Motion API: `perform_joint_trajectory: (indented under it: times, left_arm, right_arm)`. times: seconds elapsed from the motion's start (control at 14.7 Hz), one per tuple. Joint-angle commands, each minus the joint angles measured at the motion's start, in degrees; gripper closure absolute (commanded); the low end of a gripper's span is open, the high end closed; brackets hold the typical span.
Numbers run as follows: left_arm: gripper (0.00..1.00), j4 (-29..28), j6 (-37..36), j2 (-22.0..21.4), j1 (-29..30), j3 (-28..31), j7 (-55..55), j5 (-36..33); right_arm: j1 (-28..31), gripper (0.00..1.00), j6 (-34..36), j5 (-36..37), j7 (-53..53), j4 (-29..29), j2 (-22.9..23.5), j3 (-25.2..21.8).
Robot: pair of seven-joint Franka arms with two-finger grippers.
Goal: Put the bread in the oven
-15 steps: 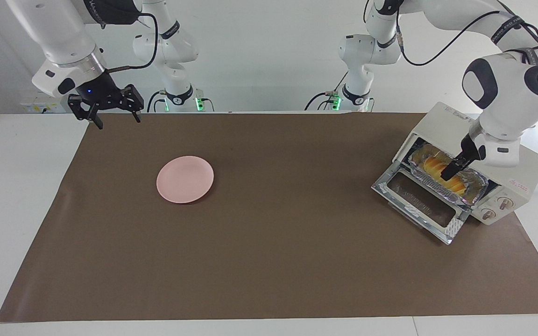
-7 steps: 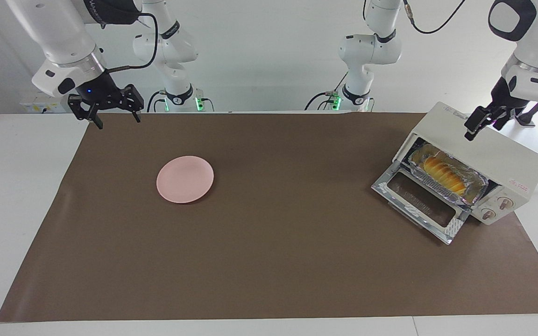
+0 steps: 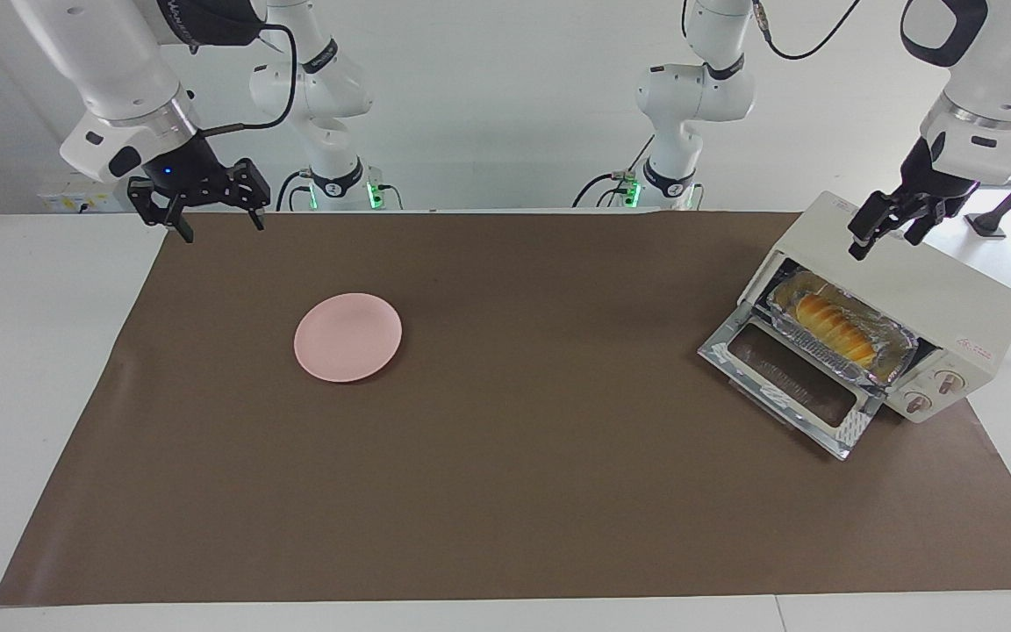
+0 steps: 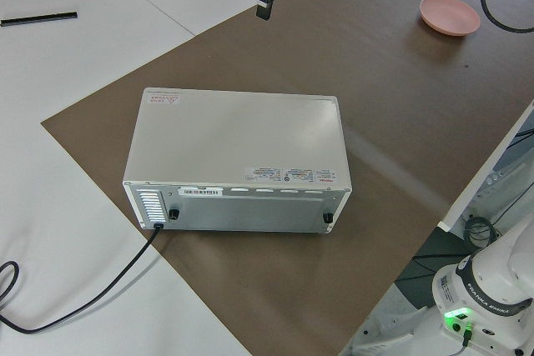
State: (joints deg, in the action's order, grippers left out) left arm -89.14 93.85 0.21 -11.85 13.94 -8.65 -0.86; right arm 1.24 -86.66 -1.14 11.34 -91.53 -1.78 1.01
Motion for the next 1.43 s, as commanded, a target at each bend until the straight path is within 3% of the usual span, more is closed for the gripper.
perform_joint_trajectory:
  times: [0.0, 0.2, 0.48, 0.61, 0.82, 1.02, 1.36]
  left_arm:
    - [0.0, -0.33, -1.82, -0.56, 1.12, -2.23, 0.66, 0.59]
    - [0.0, -0.68, -4.19, -0.91, 16.57, -18.73, 0.66, 0.59]
    - [0.0, -0.24, -7.79, -0.56, 13.19, -17.99, 0.66, 0.33]
    - [0.0, -0.24, -9.38, 0.05, 7.05, -11.34, 0.66, 0.33]
    - [0.0, -0.77, -8.86, -0.12, 7.46, -12.0, 1.44, 0.59]
    - [0.0, -0.94, -8.42, -0.03, 12.71, -18.13, 2.85, 1.9]
    - [0.0, -1.74, -8.15, -0.12, 12.47, -19.3, 2.94, 2.17]
  right_arm:
    - [0.52, 0.0, 0.44, -0.53, -0.62, -1.37, -1.38, 0.22]
    - [0.52, 0.0, 0.44, -0.53, -0.62, -1.37, -1.38, 0.22]
    - [0.52, 0.0, 0.44, -0.53, -0.7, -1.37, -1.38, 0.22]
    - [0.52, 0.0, 0.44, -0.53, -0.62, -1.37, -1.38, 0.22]
    - [0.52, 0.0, 0.44, -0.53, -0.62, -1.37, -1.38, 0.22]
    - [0.52, 0.0, 0.44, -0.53, -0.62, -1.37, -1.38, 0.22]
    - [0.52, 0.0, 0.44, -0.53, -0.62, -1.37, -1.38, 0.22]
